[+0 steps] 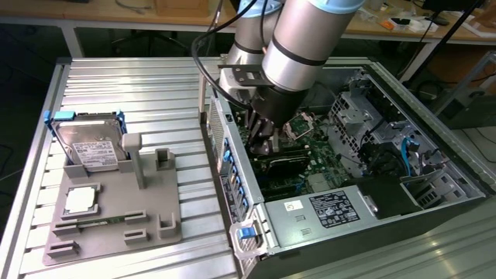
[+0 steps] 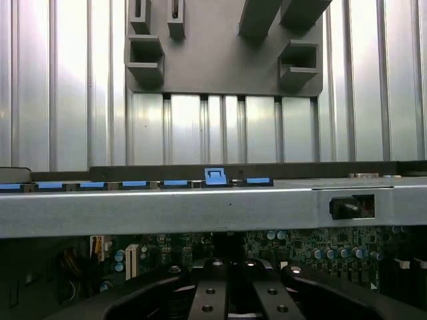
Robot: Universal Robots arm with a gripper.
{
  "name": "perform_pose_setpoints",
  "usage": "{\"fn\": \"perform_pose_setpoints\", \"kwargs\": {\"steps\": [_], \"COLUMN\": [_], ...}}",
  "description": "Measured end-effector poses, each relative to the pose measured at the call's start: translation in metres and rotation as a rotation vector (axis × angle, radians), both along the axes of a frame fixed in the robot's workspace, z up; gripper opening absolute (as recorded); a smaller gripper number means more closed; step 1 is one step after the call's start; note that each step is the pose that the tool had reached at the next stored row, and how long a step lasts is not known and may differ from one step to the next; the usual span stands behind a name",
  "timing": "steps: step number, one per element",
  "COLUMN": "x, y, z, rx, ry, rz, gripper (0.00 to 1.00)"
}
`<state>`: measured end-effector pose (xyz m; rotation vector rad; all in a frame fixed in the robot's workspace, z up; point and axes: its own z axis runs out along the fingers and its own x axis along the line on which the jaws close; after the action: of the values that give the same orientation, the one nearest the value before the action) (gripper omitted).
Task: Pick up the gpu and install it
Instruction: 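Press down on the gpu until it lock into place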
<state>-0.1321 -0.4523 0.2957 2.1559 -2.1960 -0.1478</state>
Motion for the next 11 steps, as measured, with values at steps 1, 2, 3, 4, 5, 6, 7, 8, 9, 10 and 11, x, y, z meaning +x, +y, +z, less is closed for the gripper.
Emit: {"fn": "perform_pose_setpoints", "kwargs": {"steps": [1, 2, 3, 4, 5, 6, 7, 8, 9, 10, 11], "x": [-0.0001, -0.0002, -0.0006, -0.0006, -0.0006, -0.0007, -0.0007, -0.0010, -0.0016, -0.0033, -0.0045], "y": [0.0000, -0.0001, 0.0000, 0.0000, 0.0000, 0.0000, 0.0000, 0.0000, 0.0000, 0.0000, 0.0002], "z": [0.0005, 0.0012, 0.0023, 0.0032, 0.0044, 0.0048, 0.0048, 0.0048, 0.0049, 0.0049, 0.0049], "rx": [-0.0002, 0.0000, -0.0001, 0.0001, -0.0001, -0.0002, -0.0003, -0.0004, -0.0006, -0.0006, -0.0006], "ry": [0.0001, 0.0000, 0.0000, -0.0001, 0.0000, -0.0001, -0.0002, -0.0002, -0.0001, 0.0000, 0.0000], "rz": [0.000, 0.000, 0.000, 0.000, 0.000, 0.000, 0.000, 0.000, 0.000, 0.000, 0.000], "gripper": [0.11, 0.11, 0.11, 0.11, 0.11, 0.11, 0.11, 0.11, 0.11, 0.11, 0.11]}}
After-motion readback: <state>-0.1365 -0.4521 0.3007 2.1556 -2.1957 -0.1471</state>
